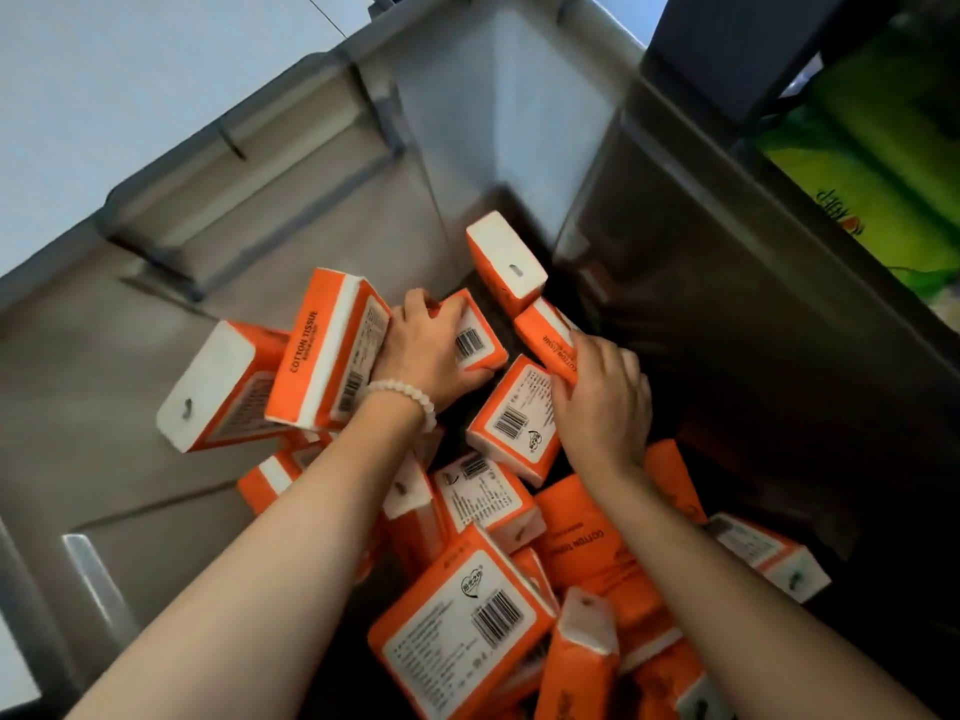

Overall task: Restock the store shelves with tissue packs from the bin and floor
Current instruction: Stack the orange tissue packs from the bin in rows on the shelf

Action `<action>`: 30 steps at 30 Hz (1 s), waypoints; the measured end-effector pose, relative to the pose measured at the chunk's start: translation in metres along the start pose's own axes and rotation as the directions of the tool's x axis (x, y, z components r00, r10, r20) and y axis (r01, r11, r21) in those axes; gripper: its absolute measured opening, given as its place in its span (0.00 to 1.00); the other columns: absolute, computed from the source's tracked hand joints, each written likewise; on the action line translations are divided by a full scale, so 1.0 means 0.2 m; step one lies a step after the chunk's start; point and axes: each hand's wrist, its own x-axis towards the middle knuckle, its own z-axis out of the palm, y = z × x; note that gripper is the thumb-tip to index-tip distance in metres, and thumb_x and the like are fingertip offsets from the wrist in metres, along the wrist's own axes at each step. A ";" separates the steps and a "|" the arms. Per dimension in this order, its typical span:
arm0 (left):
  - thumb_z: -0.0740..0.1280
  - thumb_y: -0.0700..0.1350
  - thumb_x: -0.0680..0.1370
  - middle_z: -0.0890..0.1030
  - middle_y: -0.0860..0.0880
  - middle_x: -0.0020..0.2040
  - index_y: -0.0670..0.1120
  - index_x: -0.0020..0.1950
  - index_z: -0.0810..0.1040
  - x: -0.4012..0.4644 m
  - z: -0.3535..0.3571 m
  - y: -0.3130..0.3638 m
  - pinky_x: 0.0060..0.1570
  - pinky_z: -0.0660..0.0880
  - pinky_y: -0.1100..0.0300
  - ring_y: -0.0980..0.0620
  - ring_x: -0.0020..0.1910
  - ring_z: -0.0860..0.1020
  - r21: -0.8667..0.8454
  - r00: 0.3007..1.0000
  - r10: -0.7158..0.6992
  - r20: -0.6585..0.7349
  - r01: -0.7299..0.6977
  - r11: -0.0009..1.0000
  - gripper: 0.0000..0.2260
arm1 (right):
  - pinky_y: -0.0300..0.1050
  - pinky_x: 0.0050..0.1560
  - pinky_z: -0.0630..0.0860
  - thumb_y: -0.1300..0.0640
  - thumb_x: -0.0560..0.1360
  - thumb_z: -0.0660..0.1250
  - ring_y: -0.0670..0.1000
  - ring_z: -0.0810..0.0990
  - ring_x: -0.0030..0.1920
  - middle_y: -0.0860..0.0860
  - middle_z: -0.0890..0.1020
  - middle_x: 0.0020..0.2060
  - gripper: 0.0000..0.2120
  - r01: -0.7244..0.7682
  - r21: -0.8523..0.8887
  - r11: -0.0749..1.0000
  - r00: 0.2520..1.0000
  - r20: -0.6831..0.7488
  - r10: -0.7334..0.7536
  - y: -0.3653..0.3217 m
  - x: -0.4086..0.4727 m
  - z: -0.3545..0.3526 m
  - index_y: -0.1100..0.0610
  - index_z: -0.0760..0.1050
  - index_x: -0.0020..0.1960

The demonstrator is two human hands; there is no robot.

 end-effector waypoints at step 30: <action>0.73 0.62 0.66 0.68 0.54 0.57 0.53 0.69 0.66 -1.26 -1.26 1.07 0.55 0.67 0.64 0.59 0.53 0.67 -0.176 0.727 0.468 -0.503 -0.616 0.768 0.36 | 0.43 0.56 0.71 0.56 0.67 0.72 0.53 0.78 0.52 0.51 0.81 0.49 0.15 0.261 0.375 0.890 0.835 -0.550 -0.013 0.08 -0.43 -1.97 0.56 0.80 0.54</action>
